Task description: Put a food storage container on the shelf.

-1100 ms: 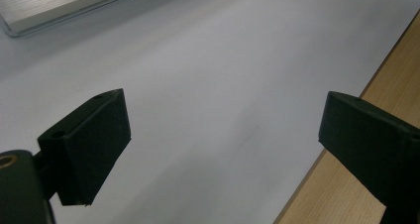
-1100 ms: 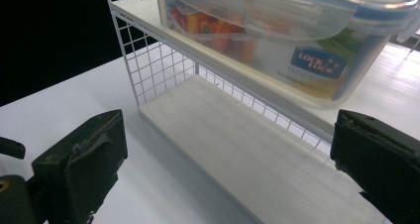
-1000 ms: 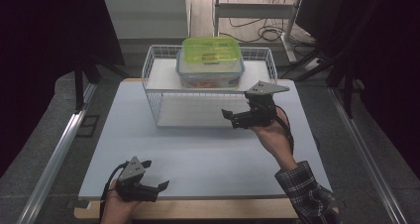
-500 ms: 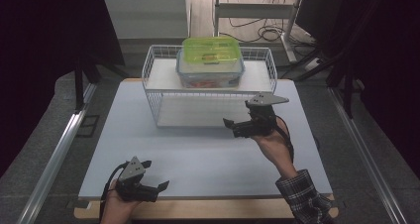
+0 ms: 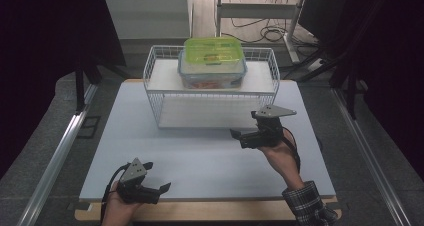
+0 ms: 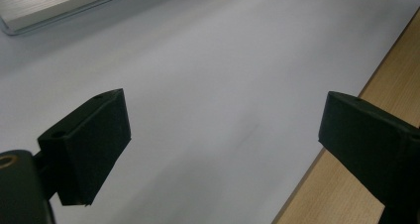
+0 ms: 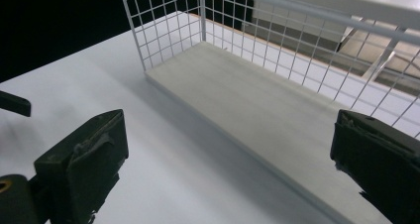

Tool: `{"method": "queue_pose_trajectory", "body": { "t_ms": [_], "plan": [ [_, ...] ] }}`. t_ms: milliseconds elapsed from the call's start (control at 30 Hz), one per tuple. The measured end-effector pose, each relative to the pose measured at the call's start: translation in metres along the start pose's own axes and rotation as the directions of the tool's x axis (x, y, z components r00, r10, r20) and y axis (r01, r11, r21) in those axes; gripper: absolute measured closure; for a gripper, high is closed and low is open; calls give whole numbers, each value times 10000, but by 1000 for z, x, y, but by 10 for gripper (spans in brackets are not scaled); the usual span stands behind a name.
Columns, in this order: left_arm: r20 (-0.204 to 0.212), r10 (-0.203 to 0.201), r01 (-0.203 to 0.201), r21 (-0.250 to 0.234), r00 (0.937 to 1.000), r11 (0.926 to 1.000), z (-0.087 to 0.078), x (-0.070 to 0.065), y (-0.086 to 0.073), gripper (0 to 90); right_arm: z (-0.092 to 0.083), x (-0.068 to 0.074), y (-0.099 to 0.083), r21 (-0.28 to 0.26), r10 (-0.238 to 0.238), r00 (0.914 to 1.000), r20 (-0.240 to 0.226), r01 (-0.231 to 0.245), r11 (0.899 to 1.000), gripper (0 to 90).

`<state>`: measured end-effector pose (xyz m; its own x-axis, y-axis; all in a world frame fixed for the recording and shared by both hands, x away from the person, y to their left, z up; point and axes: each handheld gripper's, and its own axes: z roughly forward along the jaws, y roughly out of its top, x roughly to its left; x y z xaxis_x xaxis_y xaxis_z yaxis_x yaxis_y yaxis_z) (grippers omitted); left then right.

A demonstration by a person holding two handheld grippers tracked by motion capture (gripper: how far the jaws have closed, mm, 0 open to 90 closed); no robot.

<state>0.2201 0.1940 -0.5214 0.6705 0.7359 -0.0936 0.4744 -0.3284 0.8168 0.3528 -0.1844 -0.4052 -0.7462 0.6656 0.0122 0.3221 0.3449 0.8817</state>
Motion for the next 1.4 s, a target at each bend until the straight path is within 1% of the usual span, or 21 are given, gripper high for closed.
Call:
{"method": "queue_pose_trajectory", "body": {
  "t_ms": [67, 133, 233, 400, 600, 767, 967, 1133, 1333, 1400],
  "plan": [
    [7, 24, -24, 17, 10000, 10000, 0, 0, 0, 58, -3, -2, -3, 15, 115, 9999, -51, -114, 9999, 14],
    [25, 43, -43, 25, 10000, 10000, 0, 0, 0, 58, -6, -2, -5, 0, 64, 10000, 53, -64, 10000, 14],
    [50, 32, -32, 8, 10000, 10000, 0, -1, 0, 58, -9, 0, -8, 21, 31, 10000, 76, -31, 10000, 14],
    [44, 25, -25, -10, 10000, 10000, 0, 0, 0, 58, -9, 4, -15, 175, -125, 9999, 68, 124, 9998, 13],
    [18, -150, 150, -109, 9999, 9998, -1, 1, -1, 58, -11, 6, -21, 332, -253, 9996, 126, 249, 9991, 14],
    [43, -169, 169, -108, 9998, 9998, -1, 2, -1, 58, -12, 7, -26, 388, -228, 9997, 87, 224, 9990, 14],
    [99, -189, 190, -107, 9998, 9998, 0, 2, -2, 58, -13, 9, -33, 567, -332, 9993, 197, 320, 9979, 13],
    [126, -204, 205, -97, 9997, 9997, 0, 2, -2, 58, -14, 9, -39, 613, -265, 9992, 286, 247, 9978, 8],
    [145, -264, 265, -87, 9995, 9996, 1, 3, -2, 57, -17, 7, -48, 579, 94, 9991, 409, -117, 9983, 6],
    [147, -270, 272, -90, 9995, 9996, 1, 3, -2, 57, -19, 7, -50, 641, 108, 9988, 482, -139, 9978, 6]
  ]
}}
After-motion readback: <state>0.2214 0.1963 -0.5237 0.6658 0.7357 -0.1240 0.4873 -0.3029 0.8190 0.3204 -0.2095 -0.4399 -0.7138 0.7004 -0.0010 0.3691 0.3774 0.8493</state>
